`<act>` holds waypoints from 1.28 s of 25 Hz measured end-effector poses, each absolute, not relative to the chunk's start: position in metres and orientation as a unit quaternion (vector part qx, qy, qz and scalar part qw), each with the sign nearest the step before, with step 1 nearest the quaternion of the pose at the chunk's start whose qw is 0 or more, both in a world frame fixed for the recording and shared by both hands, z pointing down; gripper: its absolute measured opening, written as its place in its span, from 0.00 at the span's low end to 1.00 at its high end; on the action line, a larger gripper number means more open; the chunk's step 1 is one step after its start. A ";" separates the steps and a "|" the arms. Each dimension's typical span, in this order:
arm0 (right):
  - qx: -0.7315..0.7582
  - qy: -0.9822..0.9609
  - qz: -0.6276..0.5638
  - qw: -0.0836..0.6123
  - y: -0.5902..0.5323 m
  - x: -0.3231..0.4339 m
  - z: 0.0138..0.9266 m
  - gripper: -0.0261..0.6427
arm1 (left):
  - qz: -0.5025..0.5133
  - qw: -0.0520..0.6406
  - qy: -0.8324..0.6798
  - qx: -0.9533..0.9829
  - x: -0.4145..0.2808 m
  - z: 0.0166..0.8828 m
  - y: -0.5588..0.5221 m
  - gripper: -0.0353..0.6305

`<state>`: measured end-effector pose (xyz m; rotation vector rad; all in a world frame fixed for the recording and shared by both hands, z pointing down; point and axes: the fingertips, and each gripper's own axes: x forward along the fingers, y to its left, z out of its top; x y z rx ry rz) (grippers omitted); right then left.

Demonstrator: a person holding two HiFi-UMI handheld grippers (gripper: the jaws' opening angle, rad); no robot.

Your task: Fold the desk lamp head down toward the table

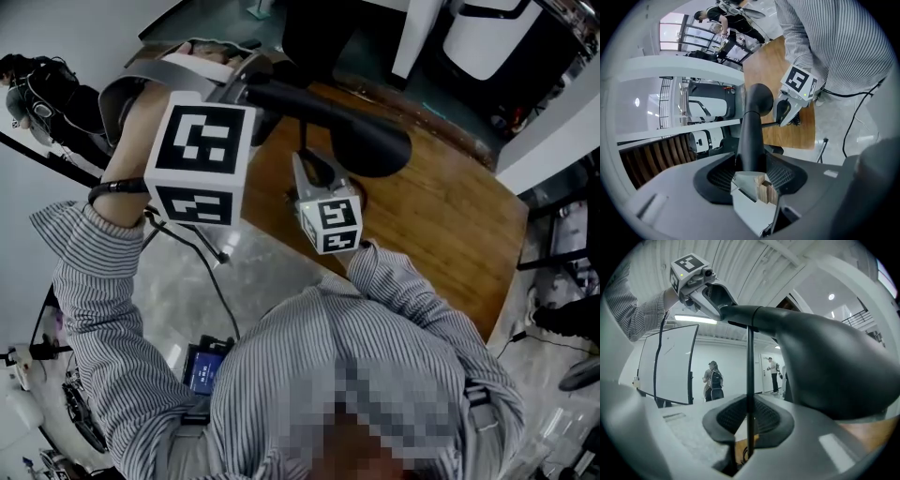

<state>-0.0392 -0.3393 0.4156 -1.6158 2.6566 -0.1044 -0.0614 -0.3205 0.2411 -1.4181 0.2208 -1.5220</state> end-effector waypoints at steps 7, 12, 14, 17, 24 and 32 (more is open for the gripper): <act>-0.521 0.853 -0.027 0.005 -0.339 -0.040 0.415 0.10 | -0.605 0.537 0.119 -0.575 -0.061 0.238 -0.319 0.37; -0.521 0.853 -0.026 -0.009 -0.335 -0.037 0.413 0.10 | -0.530 0.535 0.193 -0.630 -0.057 0.234 -0.318 0.40; -0.519 0.854 -0.029 -0.005 -0.330 -0.034 0.410 0.10 | -0.489 0.522 0.245 -0.654 -0.060 0.231 -0.317 0.42; -0.510 0.860 -0.027 0.008 -0.317 -0.029 0.399 0.10 | -0.402 0.466 0.342 -0.711 -0.073 0.225 -0.315 0.42; -0.484 0.873 -0.056 0.023 -0.287 -0.012 0.393 0.10 | -0.172 0.283 0.451 -0.829 -0.096 0.263 -0.291 0.28; -0.457 0.887 -0.068 0.011 -0.257 0.001 0.393 0.10 | -0.053 0.047 0.434 -0.898 -0.071 0.357 -0.261 0.07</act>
